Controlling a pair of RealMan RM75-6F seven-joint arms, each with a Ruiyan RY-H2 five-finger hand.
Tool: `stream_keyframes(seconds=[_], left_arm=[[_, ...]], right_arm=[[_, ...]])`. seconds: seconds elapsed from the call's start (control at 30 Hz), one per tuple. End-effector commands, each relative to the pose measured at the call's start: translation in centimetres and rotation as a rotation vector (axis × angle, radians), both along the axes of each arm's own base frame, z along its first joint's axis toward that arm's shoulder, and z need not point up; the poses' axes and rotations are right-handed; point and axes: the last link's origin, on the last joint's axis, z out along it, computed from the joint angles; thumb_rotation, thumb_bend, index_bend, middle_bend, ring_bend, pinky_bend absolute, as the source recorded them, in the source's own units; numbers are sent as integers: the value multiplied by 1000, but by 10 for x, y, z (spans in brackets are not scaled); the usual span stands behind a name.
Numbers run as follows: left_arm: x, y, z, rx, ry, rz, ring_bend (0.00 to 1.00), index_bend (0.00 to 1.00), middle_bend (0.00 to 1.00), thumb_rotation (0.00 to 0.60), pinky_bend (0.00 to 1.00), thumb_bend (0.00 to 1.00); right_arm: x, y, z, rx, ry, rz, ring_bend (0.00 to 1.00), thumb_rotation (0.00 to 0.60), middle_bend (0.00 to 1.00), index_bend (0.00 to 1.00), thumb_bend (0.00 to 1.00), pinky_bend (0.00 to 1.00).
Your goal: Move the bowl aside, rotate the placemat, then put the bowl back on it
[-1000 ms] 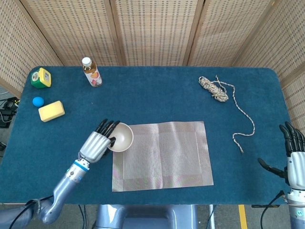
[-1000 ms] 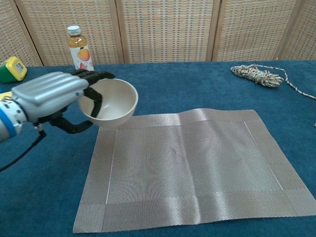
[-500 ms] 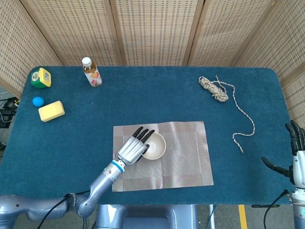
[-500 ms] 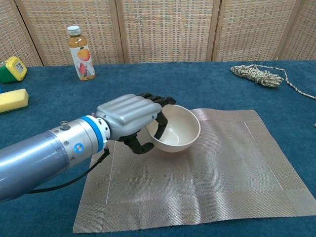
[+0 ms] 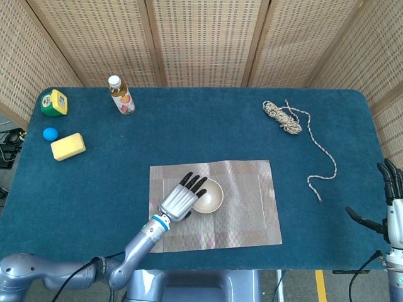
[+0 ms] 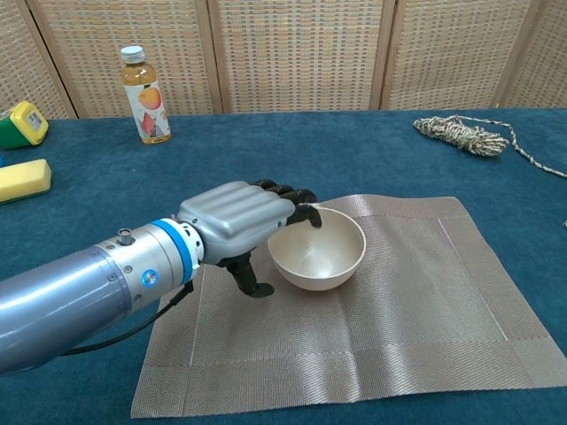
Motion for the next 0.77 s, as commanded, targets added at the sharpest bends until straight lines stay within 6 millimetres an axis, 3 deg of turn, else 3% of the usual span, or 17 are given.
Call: stream_keyframes(seconds=[0.03, 0.3, 0.37, 0.43, 0.57, 0.77], left_arm=[[-7, -2, 12, 10, 6, 11, 0, 30, 0, 600, 0, 200], [-31, -10, 67, 114, -38, 58, 0, 0, 0, 600, 0, 200], [-65, -14, 109, 226, -63, 135, 0, 0, 0, 600, 0, 200], [-90, -20, 135, 289, -60, 154, 0, 0, 0, 600, 0, 200], [-128, -32, 167, 375, -40, 197, 0, 0, 0, 600, 0, 200], [-167, -51, 198, 471, -27, 284, 0, 0, 0, 600, 0, 200]], right_arm=[[0, 0, -1, 0, 3, 2, 0, 600, 0, 0, 196, 0], [2, 1, -3, 0, 16, 4, 0, 600, 0, 0, 196, 0], [2, 1, -6, 8, 35, 2, 0, 600, 0, 0, 196, 0], [3, 2, -8, 15, 47, -2, 0, 600, 0, 0, 196, 0], [4, 1, -11, 23, 68, -7, 0, 600, 0, 0, 196, 0], [5, 0, -17, 49, 100, -16, 0, 600, 0, 0, 196, 0]])
